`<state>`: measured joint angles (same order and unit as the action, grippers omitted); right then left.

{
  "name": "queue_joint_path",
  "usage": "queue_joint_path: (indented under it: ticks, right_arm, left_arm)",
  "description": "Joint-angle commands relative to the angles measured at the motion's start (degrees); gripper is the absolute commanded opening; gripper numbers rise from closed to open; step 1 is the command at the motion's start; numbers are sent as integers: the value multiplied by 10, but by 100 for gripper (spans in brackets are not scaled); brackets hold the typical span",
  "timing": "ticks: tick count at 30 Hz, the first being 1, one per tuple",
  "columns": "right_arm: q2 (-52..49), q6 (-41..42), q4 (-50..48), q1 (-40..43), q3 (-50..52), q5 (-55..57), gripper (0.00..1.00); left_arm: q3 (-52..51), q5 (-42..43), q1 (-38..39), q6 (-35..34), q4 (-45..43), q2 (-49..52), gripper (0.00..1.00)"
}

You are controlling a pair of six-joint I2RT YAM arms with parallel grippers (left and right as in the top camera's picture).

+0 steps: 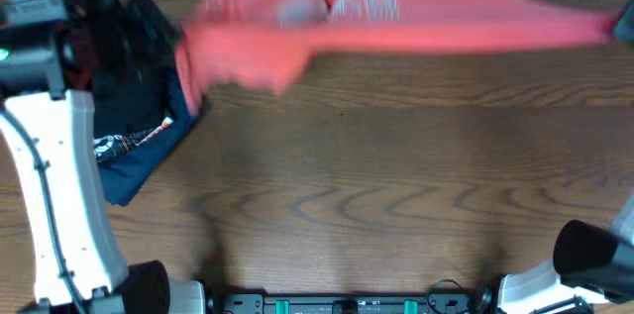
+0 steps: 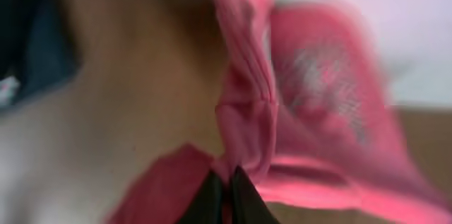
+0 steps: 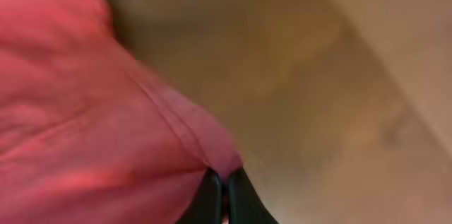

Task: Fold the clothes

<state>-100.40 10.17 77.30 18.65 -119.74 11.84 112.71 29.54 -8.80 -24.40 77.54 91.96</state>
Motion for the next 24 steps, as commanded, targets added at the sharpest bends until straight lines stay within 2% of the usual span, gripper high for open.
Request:
queue_joint_path:
  ticks: [1, 5, 11, 17, 24]
  right_arm:
    - [-12, -10, 10, 17, 87, 61, 1]
    - [-12, 14, 5, 32, 219, 66, 1]
    - [-12, 66, 5, 56, 355, 92, 1]
    - [-12, 96, 7, 73, 404, 94, 1]
    - [-12, 106, 21, 73, 409, 94, 1]
  left_arm:
    - [-56, -43, 7, 81, 44, 24, 6]
    - [-172, -43, 31, 121, 81, 24, 6]
    - [-353, -36, 75, 151, 89, 21, 6]
    - [-486, -32, 107, 158, 57, 5, 6]
    - [-539, -31, 106, 162, 59, -61, 6]
